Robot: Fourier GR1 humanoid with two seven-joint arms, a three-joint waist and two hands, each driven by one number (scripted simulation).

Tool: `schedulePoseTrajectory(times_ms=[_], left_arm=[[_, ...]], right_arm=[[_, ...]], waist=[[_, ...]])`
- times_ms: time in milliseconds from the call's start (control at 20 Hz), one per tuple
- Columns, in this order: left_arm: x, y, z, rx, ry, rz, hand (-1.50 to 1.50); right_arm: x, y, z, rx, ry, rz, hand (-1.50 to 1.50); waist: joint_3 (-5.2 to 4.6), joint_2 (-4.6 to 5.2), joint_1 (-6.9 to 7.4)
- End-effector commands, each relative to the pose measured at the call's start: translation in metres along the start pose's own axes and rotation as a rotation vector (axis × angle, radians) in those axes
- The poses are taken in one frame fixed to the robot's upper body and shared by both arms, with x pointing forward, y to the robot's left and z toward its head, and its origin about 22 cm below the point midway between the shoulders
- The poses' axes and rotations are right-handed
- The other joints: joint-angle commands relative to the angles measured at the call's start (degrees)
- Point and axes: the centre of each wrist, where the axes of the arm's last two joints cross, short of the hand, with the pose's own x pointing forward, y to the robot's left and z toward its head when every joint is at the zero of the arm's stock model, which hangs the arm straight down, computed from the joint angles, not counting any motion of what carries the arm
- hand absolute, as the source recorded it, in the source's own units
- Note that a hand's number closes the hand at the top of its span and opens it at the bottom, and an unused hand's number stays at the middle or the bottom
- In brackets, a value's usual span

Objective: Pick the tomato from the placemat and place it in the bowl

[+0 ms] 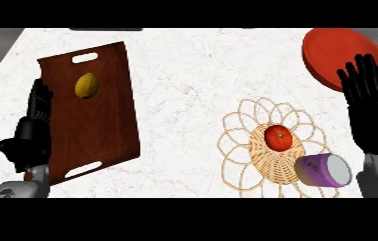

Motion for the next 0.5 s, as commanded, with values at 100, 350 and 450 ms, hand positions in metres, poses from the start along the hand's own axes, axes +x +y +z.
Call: schedulePoseTrajectory(times_ms=[100, 350, 450], left_arm=[[0.027, -0.001, -0.021, -0.067, -0.082, 0.074, 0.0], [0.043, -0.002, -0.037, -0.145, -0.072, 0.158, 0.0], [0.06, 0.011, -0.046, -0.135, -0.076, 0.176, 0.0]], right_arm=[[0.022, 0.077, 0.005, 0.479, -0.081, -0.114, -1.5], [0.039, 0.1, 0.011, 0.57, -0.334, 0.322, -1.5], [0.013, 0.115, 0.047, 0.453, -0.386, 0.212, -1.5]], waist=[[1.16, 0.83, 1.93], [0.76, 0.34, 0.26], [1.17, 0.36, -0.43]])
